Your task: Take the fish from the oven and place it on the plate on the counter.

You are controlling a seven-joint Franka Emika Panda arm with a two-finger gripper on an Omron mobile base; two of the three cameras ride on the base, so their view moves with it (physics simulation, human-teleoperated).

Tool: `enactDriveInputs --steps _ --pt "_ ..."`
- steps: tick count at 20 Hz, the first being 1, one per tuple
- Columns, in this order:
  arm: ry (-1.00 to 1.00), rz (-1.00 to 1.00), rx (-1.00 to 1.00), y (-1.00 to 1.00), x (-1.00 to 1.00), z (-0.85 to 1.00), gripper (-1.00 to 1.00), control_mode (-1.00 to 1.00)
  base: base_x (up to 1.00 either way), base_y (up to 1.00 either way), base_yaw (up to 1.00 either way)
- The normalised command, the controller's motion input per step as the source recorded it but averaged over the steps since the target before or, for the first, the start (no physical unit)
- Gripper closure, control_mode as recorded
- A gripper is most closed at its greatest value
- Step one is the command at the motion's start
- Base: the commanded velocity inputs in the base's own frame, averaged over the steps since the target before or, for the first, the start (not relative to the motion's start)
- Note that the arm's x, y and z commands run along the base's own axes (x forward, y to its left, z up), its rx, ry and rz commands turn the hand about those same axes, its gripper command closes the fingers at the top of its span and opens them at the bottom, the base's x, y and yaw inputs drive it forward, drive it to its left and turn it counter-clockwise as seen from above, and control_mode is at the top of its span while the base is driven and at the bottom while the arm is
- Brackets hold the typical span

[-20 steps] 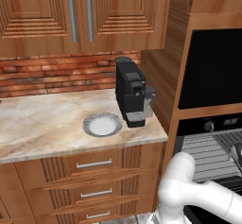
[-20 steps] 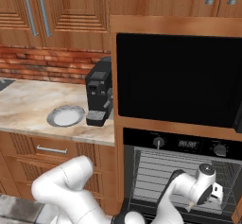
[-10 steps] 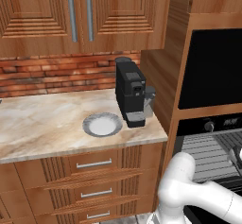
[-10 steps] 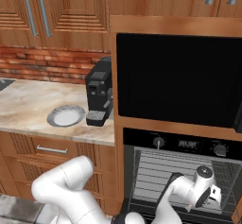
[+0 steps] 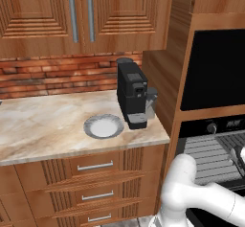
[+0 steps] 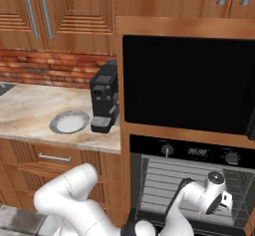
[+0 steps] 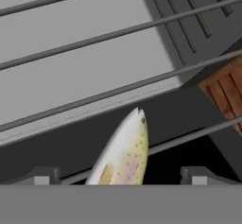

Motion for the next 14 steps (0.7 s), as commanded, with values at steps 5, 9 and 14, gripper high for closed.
enactDriveInputs --steps 5,9,14 --pt "0.03 0.0 0.05 0.0 0.0 -0.26 -1.0 -1.0 0.0 0.0 0.0" --pt "0.05 0.0 0.03 0.0 0.0 -0.25 1.0 -1.0 0.0 0.0 0.0" --pt "0.09 0.0 0.02 0.0 0.0 -0.17 1.0 -1.0 0.0 0.0 0.0"
